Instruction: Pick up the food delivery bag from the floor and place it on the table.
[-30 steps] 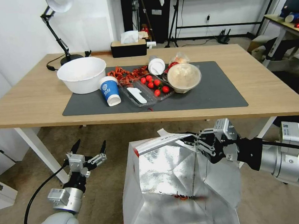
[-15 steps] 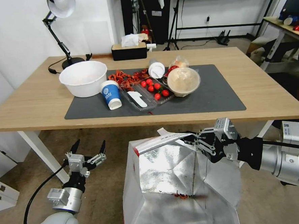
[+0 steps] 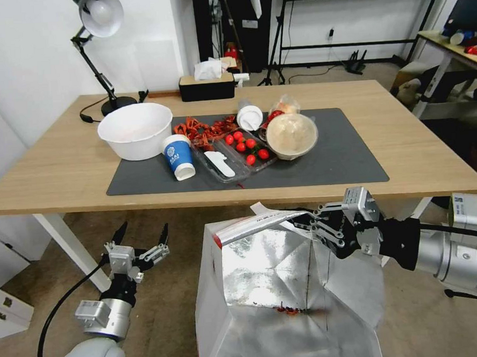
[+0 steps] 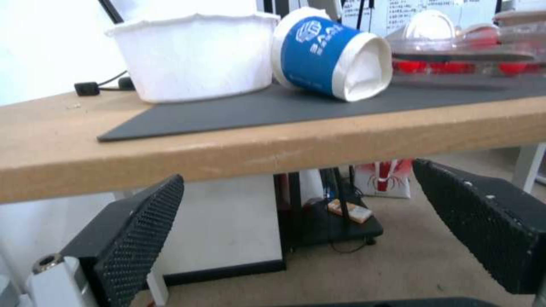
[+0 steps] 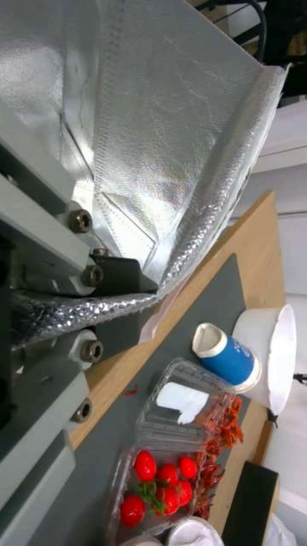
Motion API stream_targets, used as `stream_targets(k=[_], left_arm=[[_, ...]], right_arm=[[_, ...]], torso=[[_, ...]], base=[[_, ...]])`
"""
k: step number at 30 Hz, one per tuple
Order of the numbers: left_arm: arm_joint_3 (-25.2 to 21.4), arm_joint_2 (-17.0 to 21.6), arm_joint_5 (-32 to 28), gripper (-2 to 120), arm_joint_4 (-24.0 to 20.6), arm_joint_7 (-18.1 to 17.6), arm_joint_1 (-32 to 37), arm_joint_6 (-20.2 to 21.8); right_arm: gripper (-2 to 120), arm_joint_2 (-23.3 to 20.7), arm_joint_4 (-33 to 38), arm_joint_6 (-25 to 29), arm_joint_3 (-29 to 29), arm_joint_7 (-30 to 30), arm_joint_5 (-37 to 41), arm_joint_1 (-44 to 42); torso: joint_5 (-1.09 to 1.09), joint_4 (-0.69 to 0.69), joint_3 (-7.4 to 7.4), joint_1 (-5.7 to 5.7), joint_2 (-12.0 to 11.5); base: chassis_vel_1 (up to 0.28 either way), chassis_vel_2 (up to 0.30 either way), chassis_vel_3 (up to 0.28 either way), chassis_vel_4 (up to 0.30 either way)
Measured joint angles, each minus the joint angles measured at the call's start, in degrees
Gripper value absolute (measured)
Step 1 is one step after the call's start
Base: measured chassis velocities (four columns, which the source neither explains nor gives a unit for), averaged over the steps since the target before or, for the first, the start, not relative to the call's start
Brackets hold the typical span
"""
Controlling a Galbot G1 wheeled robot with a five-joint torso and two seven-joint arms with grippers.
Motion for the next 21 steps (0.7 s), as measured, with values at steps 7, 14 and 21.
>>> stream_targets(k=[7,14,21], left_arm=[[-0.4,0.1,-0.2,100,0.3,0.0,-0.5,-0.2],[-0.5,0.2,-0.1,100,0.3,0.2,-0.5,-0.2],[-0.1,0.1,0.1,100,0.5,0.3,-0.5,-0.2]], right_arm=[[0,0.4,0.0,0.0,0.1,0.4,0.0,-0.4],[0,1.0,0.0,0.1,-0.2,0.4,0.0,-0.5],[0,1.2,0.0,0.2,-0.3,0.3,-0.2,-0.5]], torso=[[0.00,0.00,1.16,0.91,2.1],[0.00,0.00,2.22,1.71,3.9],[0.00,0.00,3.35,2.57,5.9]], base=[[0.000,0.000,0.000,0.000],[0.000,0.000,0.000,0.000],[0.000,0.000,0.000,0.000]])
